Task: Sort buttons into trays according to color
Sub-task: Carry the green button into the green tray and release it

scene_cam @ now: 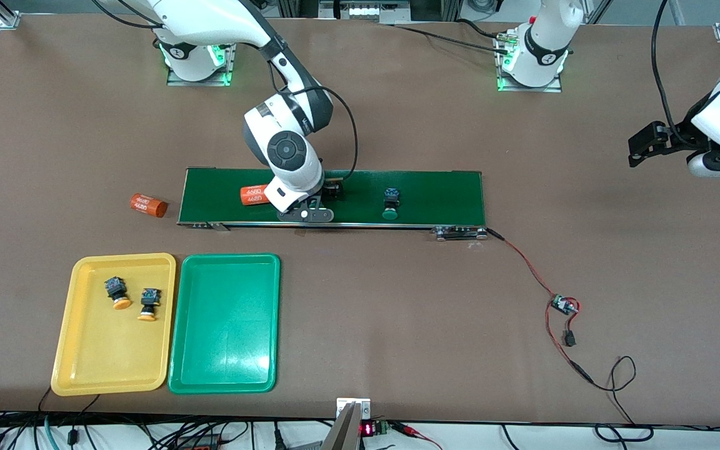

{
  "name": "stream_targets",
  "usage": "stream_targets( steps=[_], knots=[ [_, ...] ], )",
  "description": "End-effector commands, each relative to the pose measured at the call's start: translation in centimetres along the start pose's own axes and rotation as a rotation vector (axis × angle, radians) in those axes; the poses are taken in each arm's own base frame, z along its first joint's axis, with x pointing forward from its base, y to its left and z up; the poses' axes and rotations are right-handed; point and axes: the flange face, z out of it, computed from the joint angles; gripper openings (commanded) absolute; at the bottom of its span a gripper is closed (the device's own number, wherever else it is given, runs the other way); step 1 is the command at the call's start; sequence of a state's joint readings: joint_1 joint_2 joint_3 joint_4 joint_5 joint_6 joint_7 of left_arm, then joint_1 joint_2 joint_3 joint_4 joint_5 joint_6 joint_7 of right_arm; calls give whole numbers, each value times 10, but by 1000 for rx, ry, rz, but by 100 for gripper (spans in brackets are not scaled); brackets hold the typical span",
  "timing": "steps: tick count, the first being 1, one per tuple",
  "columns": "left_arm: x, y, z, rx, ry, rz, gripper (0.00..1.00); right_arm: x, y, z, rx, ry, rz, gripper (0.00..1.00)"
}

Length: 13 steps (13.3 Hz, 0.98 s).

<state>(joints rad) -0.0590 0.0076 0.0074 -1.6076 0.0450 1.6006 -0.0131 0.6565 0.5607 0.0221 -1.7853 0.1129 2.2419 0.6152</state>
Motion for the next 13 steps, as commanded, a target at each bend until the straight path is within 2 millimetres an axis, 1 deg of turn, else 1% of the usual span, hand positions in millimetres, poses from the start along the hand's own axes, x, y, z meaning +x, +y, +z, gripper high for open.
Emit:
stream_targets(
  steps=[1,2,3,4,6,8,9,11,13],
  knots=[
    [3,3,-6,15,-2,10,100,-1,4,-10,6,16,20,24],
    [4,2,-6,12,0,10,100,1,5,-13,9,20,21,20],
    [5,3,-10,15,9,21,100,1,4,-14,11,23,20,17],
    [8,2,-8,15,4,20,100,2,4,-14,12,26,15,15],
    [9,6,-6,23,2,26,100,7,9,-17,9,33,15,14],
    [13,8,-9,22,10,29,100,17,19,-20,12,47,33,13],
    [18,7,-9,21,14,27,100,38,37,-30,2,81,24,12],
    [19,7,-8,21,13,26,100,67,67,-47,-9,125,0,11],
    [19,6,-7,18,6,23,100,91,94,-66,-7,162,9,7]
  ],
)
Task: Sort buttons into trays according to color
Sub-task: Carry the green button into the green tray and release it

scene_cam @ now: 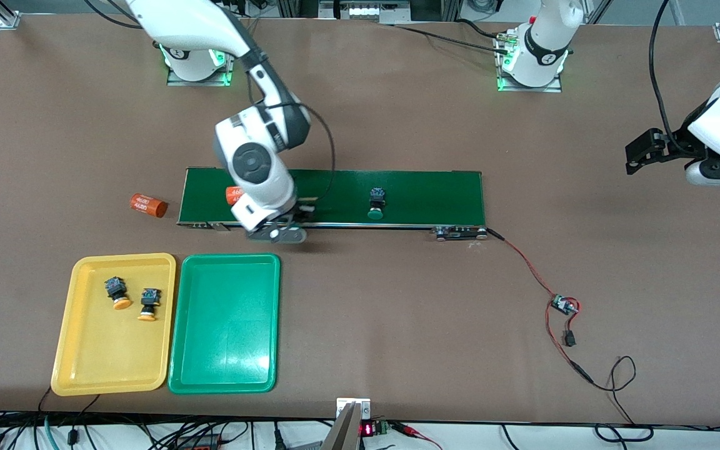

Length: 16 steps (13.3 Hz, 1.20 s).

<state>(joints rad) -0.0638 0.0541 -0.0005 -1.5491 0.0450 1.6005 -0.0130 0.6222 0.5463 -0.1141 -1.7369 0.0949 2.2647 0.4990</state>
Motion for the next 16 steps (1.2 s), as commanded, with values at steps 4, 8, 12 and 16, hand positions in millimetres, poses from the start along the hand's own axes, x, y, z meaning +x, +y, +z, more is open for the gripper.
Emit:
stream_targets(
  steps=[4,8,12,16],
  knots=[
    [1,-4,-2,19,-31,9,100,67,53,-28,8,87,-9,3],
    [1,-5,-1,18,-39,11,100,118,89,-22,2,136,-51,0],
    [1,-4,-2,18,-37,11,100,145,129,3,-21,130,-53,0],
    [1,-3,-1,13,-39,8,100,163,163,55,-37,140,-60,0]
  ],
)
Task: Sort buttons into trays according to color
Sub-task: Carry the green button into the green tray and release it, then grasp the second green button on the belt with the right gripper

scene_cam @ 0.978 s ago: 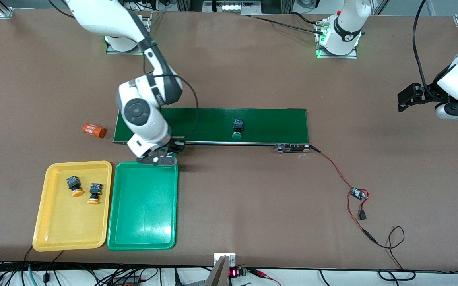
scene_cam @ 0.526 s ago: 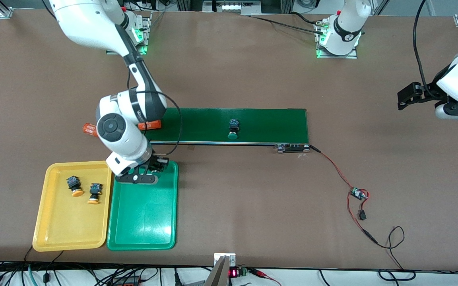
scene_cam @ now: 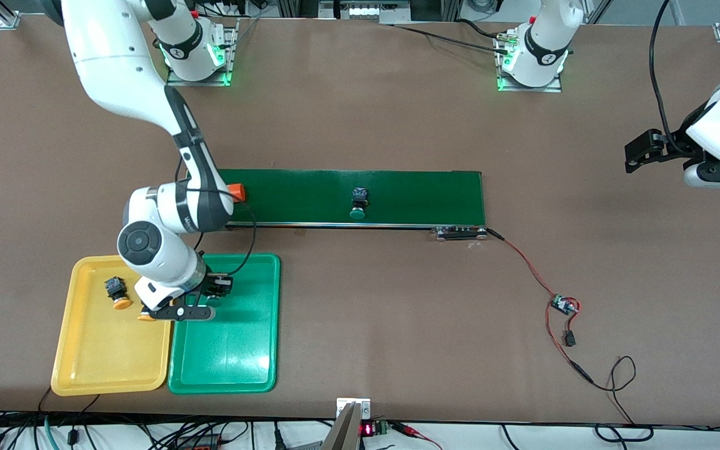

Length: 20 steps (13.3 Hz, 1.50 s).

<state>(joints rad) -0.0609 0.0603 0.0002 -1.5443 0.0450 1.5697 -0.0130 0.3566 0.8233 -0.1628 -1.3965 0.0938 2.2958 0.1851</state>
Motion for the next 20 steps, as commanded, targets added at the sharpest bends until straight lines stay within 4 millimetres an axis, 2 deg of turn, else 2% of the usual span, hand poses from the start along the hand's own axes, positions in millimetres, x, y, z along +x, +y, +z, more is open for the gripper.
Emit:
stream_targets(
  steps=[1,2,3,4,5,6,9,12,14,16,20],
  knots=[
    [3,-1,-5,15,-6,14,100,10,5,30,-6,43,-18,0],
    [3,-2,-5,15,-7,11,100,10,5,33,-6,51,-19,1],
    [3,-2,-4,15,-8,13,100,10,5,36,-6,50,-18,22],
    [3,-2,-5,15,-6,11,100,10,6,34,-2,49,-7,95],
    [3,-2,-4,15,-8,7,100,12,11,30,3,46,5,100],
    [3,-1,-5,15,-6,8,100,12,8,21,10,48,8,100],
    [3,-2,-5,18,-2,9,100,8,-10,-10,50,4,20,100],
    [3,-3,-5,19,-3,5,100,-12,-33,-52,79,-99,59,100],
    [3,-2,-5,19,-3,6,100,-38,-69,-70,65,-168,112,100],
    [3,-3,-5,16,-2,6,100,-69,-91,-83,57,-202,129,100],
    [3,-3,-5,16,-4,6,100,-130,-94,-98,38,-275,171,100]
  ],
)
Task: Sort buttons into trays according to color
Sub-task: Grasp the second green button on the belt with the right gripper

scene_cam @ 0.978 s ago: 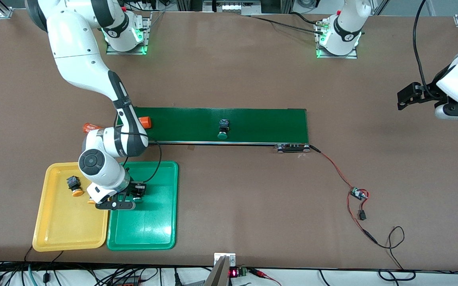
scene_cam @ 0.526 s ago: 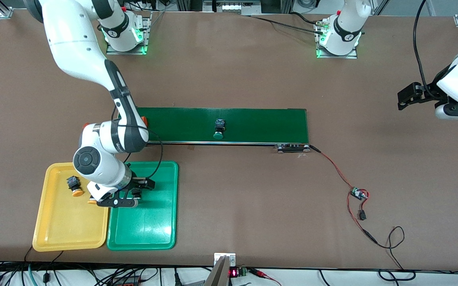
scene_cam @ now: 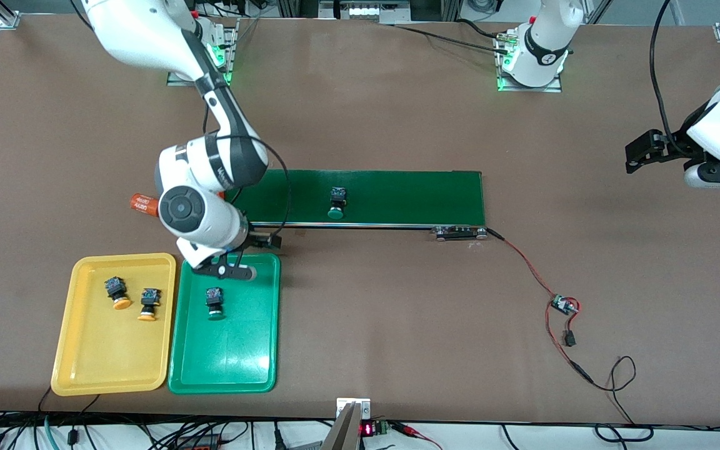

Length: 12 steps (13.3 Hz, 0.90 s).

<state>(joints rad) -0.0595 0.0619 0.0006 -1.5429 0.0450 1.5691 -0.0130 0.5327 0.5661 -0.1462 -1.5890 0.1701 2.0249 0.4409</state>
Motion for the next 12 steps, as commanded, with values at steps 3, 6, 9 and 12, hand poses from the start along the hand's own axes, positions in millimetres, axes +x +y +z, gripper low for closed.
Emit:
stream_targets(
  steps=[3,6,9,12],
  knots=[
    [3,-1,-6,13,-2,5,100,-77,-20,2,2,-62,106,100],
    [3,-2,-5,13,-3,4,100,-97,-55,2,34,-37,130,100],
    [3,-2,-5,13,-3,4,100,-110,-78,4,57,-19,108,100],
    [3,-2,-5,13,-4,4,100,-117,-96,13,85,2,148,100]
  ],
)
